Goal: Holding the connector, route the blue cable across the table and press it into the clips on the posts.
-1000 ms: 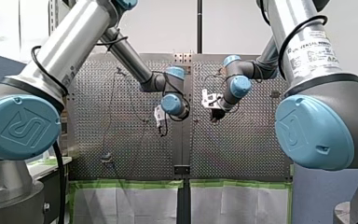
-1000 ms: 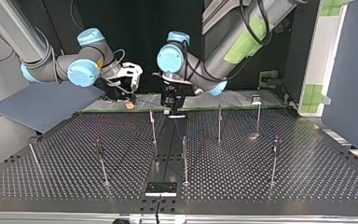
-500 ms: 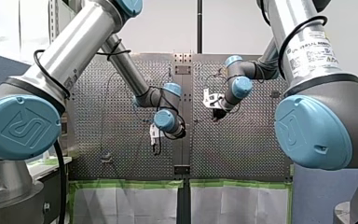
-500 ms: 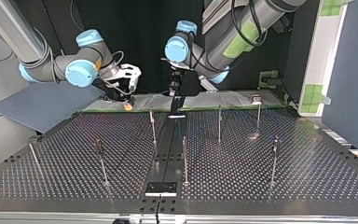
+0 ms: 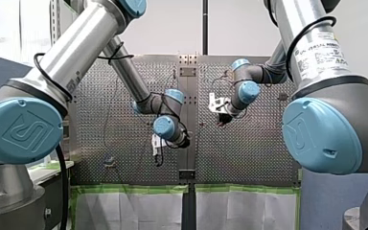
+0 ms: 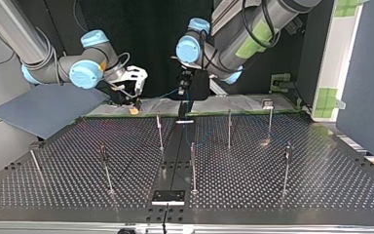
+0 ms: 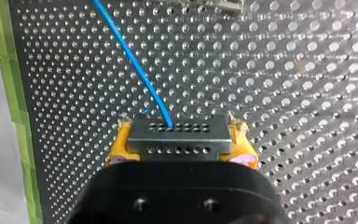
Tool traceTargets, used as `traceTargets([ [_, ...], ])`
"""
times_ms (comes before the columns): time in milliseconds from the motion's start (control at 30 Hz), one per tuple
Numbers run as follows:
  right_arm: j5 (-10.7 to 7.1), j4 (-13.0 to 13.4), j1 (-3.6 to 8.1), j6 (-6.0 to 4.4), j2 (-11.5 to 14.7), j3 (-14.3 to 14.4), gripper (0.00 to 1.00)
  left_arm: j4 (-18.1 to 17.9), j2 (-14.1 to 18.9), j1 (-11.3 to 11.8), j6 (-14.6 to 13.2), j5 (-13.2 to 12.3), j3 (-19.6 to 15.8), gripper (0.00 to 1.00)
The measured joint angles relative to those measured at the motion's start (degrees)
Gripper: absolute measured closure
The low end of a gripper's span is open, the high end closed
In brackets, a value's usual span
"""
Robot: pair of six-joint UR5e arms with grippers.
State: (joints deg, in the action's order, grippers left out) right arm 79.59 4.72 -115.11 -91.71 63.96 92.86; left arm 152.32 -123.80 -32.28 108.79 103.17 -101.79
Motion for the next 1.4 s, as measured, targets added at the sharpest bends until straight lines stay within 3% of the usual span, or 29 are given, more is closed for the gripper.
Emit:
traceTargets([
  [200,-0.04,1.1,0.46,-0.36,-0.3,0.1,1.0,0.6,0.0,0.9,2.1,-1.3,3.1,1.0],
  [467,-0.79,2.4,1.07,-0.76,-1.4,0.2,1.0,1.3,-0.2,2.8,2.6,-2.6,7.3,1.0],
  [833,-3.2,4.9,2.29,-1.57,-2.4,-0.2,1.0,2.3,-5.0,3.6,3.5,-4.6,12.9,1.0],
  [1100,-3.55,5.9,3.55,-2.15,-2.8,-0.3,1.0,2.6,-6.4,4.2,3.9,-5.0,17.0,1.0],
  [1400,-3.54,7.3,4.91,-2.72,-4.7,-0.8,1.0,3.7,-6.6,5.3,3.7,-5.7,18.4,1.0],
])
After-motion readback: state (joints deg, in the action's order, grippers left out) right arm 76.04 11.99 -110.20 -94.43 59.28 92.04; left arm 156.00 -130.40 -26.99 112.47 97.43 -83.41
